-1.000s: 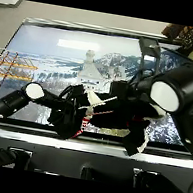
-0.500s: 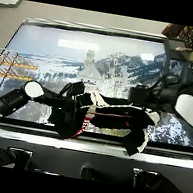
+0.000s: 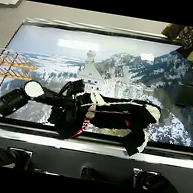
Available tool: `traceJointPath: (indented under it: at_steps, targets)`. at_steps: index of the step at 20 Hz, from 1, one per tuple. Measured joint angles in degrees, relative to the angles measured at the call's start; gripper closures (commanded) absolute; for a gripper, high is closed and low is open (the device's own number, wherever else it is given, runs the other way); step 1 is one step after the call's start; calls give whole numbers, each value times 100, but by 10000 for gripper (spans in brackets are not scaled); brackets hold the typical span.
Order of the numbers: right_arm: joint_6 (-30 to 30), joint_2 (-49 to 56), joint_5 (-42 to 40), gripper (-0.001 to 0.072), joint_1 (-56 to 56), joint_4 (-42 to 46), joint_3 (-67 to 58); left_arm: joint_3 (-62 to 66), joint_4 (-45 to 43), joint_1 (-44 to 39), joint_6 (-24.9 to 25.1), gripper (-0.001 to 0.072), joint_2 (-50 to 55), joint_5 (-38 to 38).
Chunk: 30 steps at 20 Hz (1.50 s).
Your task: Fold the clothes and pants, and hang the long-sleeved shirts on hangers.
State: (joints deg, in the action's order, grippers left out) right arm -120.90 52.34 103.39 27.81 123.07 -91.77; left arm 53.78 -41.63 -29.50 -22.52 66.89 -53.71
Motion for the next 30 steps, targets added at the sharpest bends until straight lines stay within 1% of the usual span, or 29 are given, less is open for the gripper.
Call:
traceJointPath:
  at_steps: [1, 2, 3, 4, 6, 7, 9, 12, 14, 17, 19, 21, 22, 23, 26, 28, 29, 30]
  targets:
    - [380, -50, -4, 113, -468, -127, 33, 0, 20, 0, 0, 669, 0, 15]
    - [903, -85, -50, 113, -981, -393, 114, 0, 37, 0, 0, 669, 0, 35]
    - [1423, -107, -173, 107, -1475, -769, 238, 0, 50, 0, 0, 669, 0, 48]
    - [1923, -116, -321, 69, -1888, -1172, 389, 2, 63, 0, 0, 669, 0, 59]
    - [3073, -79, -590, 71, -2483, -2028, 776, 0, 76, 0, 0, 669, 0, 70]
    - [3659, -13, -680, 73, -2669, -2450, 979, 0, 81, 0, 0, 668, 0, 79]
    - [4577, 203, -752, 73, -2889, -2994, 1294, 0, 85, 0, 0, 668, 0, 81]
    - [5615, 688, -837, 69, -3038, -3484, 1534, 0, 92, 0, 0, 668, 0, 85]
    - [6205, 994, -977, 64, -3077, -3790, 1600, 2, 96, 0, -2, 668, 0, 85]
    - [6979, 1329, -1244, 65, -3104, -4266, 1644, 0, 96, 0, -2, 668, 0, 87]
    - [7370, 1486, -1394, 68, -3112, -4489, 1657, 0, 98, 0, -2, 668, 0, 90]
    - [7637, 1604, -1502, 118, -3115, -4662, 1665, 0, 98, 0, -2, 668, 0, 90]
    - [7761, 1657, -1534, 172, -3117, -4736, 1674, 2, 98, 0, -2, 668, 0, 90]
    - [7873, 1705, -1565, 186, -3117, -4809, 1683, 2, 98, 0, -2, 668, 0, 90]
    - [8166, 1834, -1615, 191, -3117, -5005, 1738, 0, 96, 0, -2, 668, 0, 90]
    - [8290, 1897, -1628, 304, -3117, -5101, 1764, 2, 96, 0, -2, 668, 0, 90]
    - [8345, 1917, -1633, 305, -3117, -5156, 1773, 2, 96, 0, -4, 668, 0, 92]
    - [8421, 1930, -1646, 382, -3117, -5217, 1779, 0, 96, 0, -4, 668, 0, 92]
